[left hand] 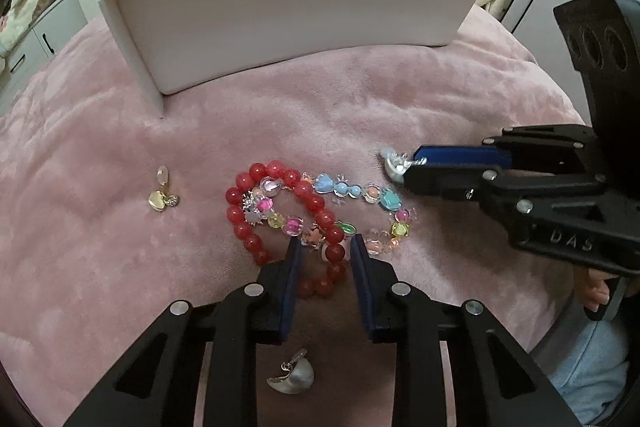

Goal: Organize jewelry
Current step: 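Lower the left tool to the red bead bracelet and grasp it, then grasp the silver heart charm with the right tool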

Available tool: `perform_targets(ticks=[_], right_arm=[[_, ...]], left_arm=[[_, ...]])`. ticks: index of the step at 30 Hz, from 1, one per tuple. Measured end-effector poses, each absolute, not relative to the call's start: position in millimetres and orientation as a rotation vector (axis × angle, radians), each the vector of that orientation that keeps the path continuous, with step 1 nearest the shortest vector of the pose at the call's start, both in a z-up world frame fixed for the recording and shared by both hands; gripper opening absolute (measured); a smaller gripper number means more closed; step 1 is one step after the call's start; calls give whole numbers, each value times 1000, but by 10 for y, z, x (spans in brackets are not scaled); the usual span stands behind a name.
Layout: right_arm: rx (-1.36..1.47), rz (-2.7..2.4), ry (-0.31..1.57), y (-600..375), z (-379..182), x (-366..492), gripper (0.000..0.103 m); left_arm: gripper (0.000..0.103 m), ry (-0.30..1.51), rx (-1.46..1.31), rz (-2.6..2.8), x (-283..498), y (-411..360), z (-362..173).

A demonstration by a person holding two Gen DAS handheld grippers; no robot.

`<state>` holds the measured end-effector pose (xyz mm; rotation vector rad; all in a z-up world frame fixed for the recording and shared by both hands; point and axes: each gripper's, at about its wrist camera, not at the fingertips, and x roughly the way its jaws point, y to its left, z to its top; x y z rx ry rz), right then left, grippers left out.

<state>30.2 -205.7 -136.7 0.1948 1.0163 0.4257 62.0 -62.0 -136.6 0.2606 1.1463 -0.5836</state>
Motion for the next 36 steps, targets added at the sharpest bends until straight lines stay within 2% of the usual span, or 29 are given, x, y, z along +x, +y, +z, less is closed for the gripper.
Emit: perform_targets(ticks=[1,2,14,25,36], right_arm=[[200,419,1012,-2076,-1357,298,16],[207,414,1008,-2099,-1346,293,16],[268,366,917,-2344,-1162,203,16],[235,334,907,-2363,-1014,17,16],[222,273,835,-2442,-698,-147,16]], left_arm=[[25,1144,259,-582,599,-624,-1365],[15,1146,257,-580,596,-624,-1359],[15,1088,240,-569,562,-562,-1077],[15,1016,226,-563,522,-527,-752],[15,920,215,-612,441,-782,-381]])
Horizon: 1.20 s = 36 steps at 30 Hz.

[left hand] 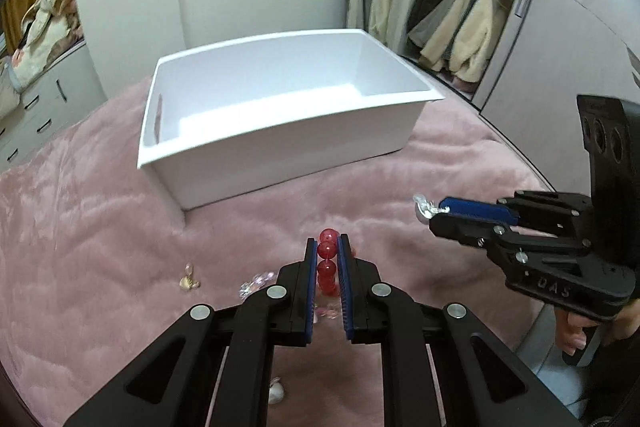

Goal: Organize jewelry

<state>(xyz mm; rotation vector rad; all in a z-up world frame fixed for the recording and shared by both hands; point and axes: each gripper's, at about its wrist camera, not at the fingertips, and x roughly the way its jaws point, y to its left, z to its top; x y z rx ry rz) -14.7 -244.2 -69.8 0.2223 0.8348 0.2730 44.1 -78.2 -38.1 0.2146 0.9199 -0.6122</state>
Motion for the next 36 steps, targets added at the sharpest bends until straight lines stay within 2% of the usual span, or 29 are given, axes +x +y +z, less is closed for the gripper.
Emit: perform_targets(ticks=[13,14,15,28,29,31,32,33,36], right_arm=[[222,190,776,-2688,-389,-267,16],[221,185,773,-2697,-367,-271,16],[220,181,769,-2705,-342,-281,10],[224,187,726,-2780,-104,-244,7],[223,182,737,-2797,-131,-230,11],[228,187,791,-2819,-268,-171,32],[230,185,822,-2828,-387,-135,57],[236,182,857,-2835,-533,-94,59],[248,179,956,-2834,-906,44,45]], left_arm=[[15,870,235,-565,465,-791,-109],[15,863,236,-563,469,-792,-81],[15,858,234,-564,477,-789,-55],[15,782,238,-562,692,-821,259],[15,777,238,-563,710,-828,275],[15,774,236,-565,742,-840,288],[15,773,235,-567,753,-847,283],[15,774,235,-566,763,-854,276],[15,784,236,-573,781,-870,230]])
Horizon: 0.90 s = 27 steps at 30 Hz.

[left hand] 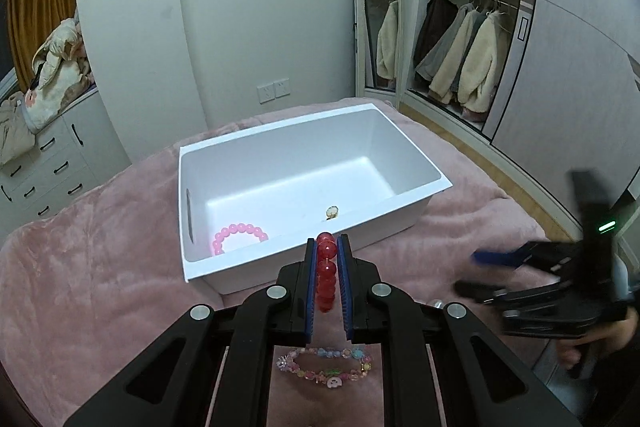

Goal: Organize jewelry

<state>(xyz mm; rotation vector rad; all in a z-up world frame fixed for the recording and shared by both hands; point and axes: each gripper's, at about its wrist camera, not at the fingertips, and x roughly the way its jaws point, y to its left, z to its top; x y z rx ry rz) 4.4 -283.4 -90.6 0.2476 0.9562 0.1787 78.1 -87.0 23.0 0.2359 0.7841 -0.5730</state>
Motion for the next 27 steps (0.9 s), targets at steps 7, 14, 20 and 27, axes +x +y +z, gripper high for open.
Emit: perform_targets(ticks=[7,14,20,27], right_arm=[[154,189,1130,-2608,-1500,216,27],[223,155,1006,-2781,-1223,135,18],[216,138,907,-2803,-782,62,19],[188,166,842,-2835,-382,153,18]], left_arm=[[15,822,227,-580,841,-895,86],[15,821,215,-572,901,-858,62],[15,793,208,-563,937,-808,145],[15,746,207,-555,1029,-775,306]])
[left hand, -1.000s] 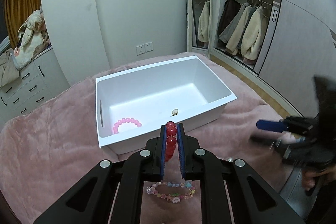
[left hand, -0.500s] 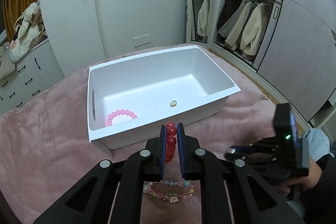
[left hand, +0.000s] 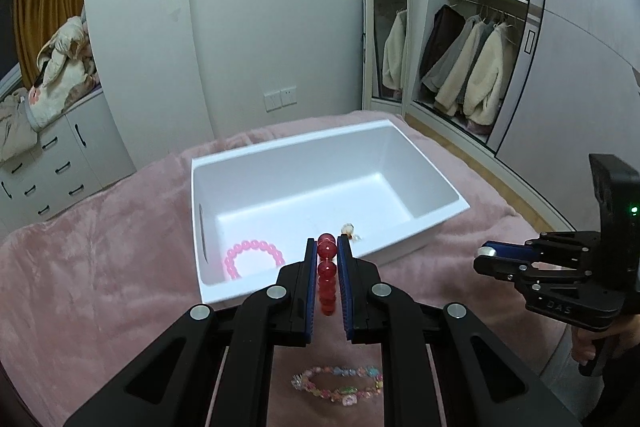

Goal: Organize jewelry

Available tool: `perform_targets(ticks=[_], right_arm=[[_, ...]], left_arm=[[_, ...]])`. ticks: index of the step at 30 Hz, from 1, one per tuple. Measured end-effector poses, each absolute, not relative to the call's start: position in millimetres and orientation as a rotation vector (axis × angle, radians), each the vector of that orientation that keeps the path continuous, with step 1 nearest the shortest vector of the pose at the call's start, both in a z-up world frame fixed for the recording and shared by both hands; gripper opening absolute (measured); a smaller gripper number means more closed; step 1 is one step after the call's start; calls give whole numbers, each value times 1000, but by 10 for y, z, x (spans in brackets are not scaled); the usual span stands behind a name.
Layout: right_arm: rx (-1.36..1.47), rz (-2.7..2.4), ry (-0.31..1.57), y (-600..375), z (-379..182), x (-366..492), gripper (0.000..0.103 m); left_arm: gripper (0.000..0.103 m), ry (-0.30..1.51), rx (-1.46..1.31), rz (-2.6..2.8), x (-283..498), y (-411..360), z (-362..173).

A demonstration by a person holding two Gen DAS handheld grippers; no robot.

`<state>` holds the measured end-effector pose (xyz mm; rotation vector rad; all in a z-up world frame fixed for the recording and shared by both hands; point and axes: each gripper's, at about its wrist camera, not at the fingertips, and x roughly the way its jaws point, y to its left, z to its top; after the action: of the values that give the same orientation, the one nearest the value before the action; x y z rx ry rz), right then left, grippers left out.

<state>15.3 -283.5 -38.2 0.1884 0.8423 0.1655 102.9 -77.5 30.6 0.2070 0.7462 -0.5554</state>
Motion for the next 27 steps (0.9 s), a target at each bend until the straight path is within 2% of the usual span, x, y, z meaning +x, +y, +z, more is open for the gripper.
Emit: perform_targets(ticks=[14,27], right_arm=[[160,166,802,-2771,-134,699,18],[165,161,858,-2792,-427,1339,18]], left_arm=[[15,707,212,-546,1380,-798,405],[15,789,190,-502,1974,-784,43]])
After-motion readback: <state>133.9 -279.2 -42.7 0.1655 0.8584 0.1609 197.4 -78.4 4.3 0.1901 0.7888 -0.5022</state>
